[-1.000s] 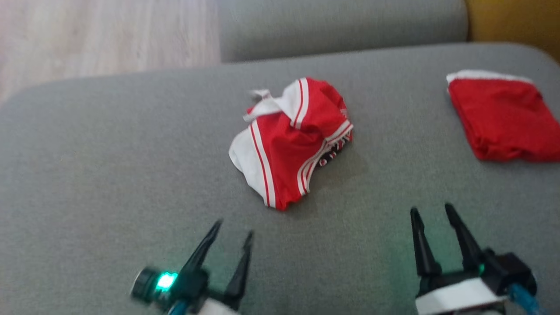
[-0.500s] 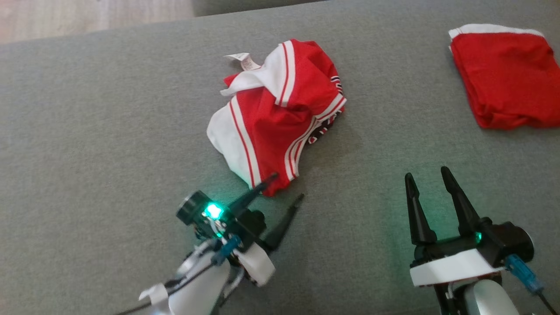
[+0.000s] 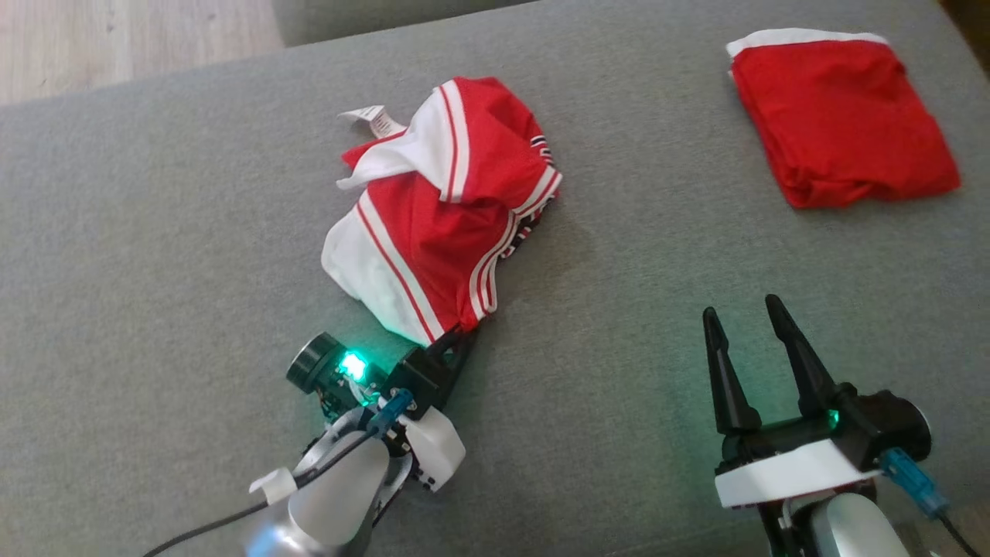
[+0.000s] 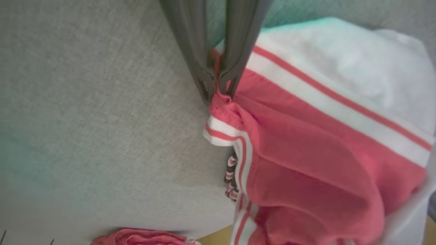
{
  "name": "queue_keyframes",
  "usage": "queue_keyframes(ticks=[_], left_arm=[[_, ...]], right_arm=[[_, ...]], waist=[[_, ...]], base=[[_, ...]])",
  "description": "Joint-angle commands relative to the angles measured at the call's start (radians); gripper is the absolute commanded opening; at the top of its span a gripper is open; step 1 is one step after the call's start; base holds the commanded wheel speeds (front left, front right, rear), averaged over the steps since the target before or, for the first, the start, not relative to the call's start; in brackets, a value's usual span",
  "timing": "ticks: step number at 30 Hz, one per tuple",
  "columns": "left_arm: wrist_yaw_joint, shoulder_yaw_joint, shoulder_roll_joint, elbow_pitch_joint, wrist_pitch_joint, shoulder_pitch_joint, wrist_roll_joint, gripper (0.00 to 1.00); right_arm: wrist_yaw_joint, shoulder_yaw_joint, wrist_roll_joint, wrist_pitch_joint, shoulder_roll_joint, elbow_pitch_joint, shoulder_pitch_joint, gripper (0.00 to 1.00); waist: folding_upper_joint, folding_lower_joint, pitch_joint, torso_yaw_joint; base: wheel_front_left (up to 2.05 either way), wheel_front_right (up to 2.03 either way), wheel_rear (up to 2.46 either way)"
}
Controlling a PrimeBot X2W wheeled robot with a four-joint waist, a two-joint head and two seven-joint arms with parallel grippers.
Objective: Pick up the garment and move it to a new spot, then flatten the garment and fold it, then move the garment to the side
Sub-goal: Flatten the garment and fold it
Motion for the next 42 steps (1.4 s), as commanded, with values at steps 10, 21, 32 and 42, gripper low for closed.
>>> queue_keyframes(ticks=[10,21,32,42], left_arm=[[-0.049,-0.042,0.002,-0.124,0.018,-0.136,-0.228,0.00],[-0.051,-0.066,0.051,-0.274,0.094,-0.641,-0.596,0.00],[-0.051,0.016,0.195,-0.189,0.018,-0.611,-0.697,0.00],[0.001,0.097,0.329,-0.231,-0.026,-0.070,-0.806,0.00]], right_arm=[[0.003,0.044,0.020,-0.011,-0.006,-0.013,0.001,1.00],[0.003,0.065,0.029,-0.011,-0.006,-0.003,0.049,1.00],[0.003,0.006,0.020,-0.011,-0.006,-0.029,0.063,1.00],[0.003,-0.028,-0.010,-0.011,-0.006,-0.034,0.070,1.00]], waist=[[0.0000,0.0000,-0.082,-0.053],[0.0000,0.0000,-0.163,-0.050],[0.0000,0.0000,-0.152,0.077],[0.0000,0.0000,-0.122,0.179]], base=[[0.00,0.00,0.00],[0.00,0.00,0.00],[0.00,0.00,0.00],[0.00,0.00,0.00]])
